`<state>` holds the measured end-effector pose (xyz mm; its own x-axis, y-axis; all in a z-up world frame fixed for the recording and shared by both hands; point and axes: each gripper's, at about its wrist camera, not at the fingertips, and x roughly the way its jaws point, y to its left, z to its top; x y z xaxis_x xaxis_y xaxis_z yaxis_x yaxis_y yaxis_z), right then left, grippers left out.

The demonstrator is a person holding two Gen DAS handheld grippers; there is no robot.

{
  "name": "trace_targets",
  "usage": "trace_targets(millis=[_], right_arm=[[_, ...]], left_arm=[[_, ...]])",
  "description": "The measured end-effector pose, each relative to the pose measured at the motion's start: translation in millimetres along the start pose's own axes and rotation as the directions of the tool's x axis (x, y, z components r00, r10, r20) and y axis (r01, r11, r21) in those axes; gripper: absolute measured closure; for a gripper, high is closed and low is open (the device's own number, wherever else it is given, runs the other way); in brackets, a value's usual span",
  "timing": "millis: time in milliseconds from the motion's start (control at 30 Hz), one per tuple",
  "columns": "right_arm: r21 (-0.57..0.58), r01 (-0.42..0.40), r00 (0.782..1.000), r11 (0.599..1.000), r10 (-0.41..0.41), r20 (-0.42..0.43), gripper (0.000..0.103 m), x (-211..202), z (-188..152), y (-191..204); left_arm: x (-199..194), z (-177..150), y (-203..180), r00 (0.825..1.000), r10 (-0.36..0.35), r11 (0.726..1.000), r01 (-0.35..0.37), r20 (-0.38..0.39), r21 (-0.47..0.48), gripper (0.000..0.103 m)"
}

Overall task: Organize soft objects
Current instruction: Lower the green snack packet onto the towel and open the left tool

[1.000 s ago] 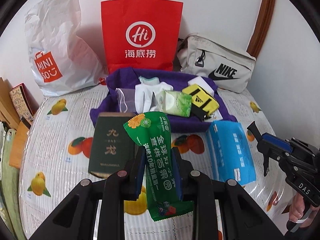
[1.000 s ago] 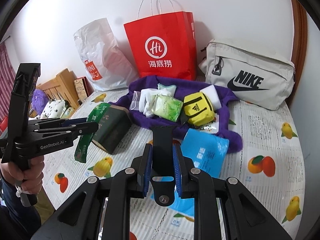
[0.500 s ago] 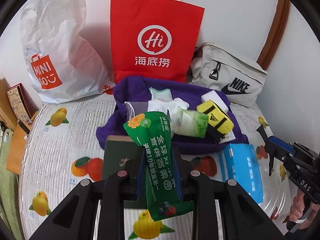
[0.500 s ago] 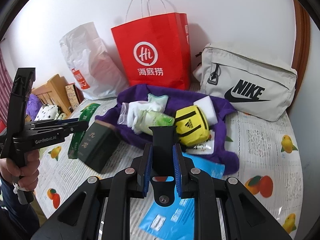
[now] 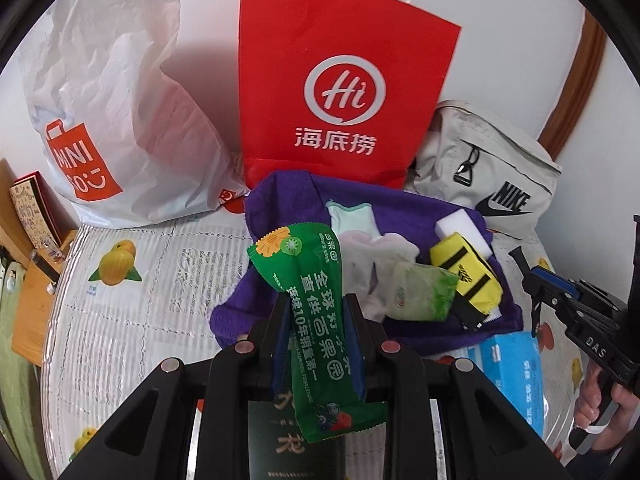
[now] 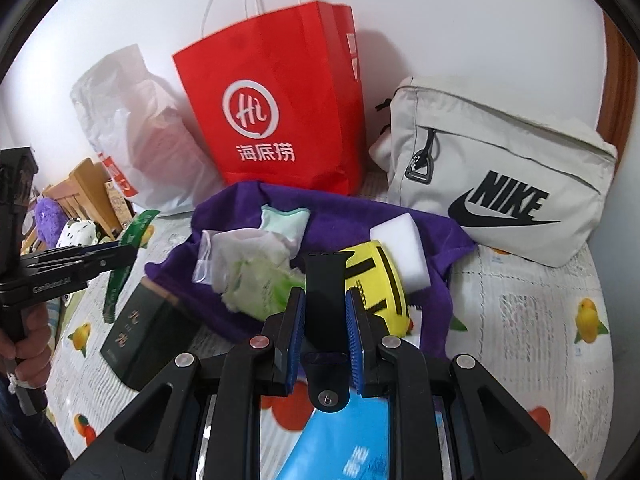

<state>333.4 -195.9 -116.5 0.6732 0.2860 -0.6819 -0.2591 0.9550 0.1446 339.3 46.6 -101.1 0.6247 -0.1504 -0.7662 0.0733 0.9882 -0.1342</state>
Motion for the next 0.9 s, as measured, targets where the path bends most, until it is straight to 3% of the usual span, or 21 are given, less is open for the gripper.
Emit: trace_targets(millis=[433,900], right_arm=[[0.018,0.069,0.996,0.997,-0.068,-0.057,0.082,53.8,16.7,-29.2],[0.032,0.051,0.993,0.998,-0.047,-0.11,0.078,73.7,15.0,-43.3]], left_arm=[[39.3,29.0,6.6,1.0,0.007,1.0,-0.007,-0.03,-0.012,0.078],[77.8,52.2,9.3,0.998,0.001,1.0,-0.002,-0.06,-0.011,0.078]])
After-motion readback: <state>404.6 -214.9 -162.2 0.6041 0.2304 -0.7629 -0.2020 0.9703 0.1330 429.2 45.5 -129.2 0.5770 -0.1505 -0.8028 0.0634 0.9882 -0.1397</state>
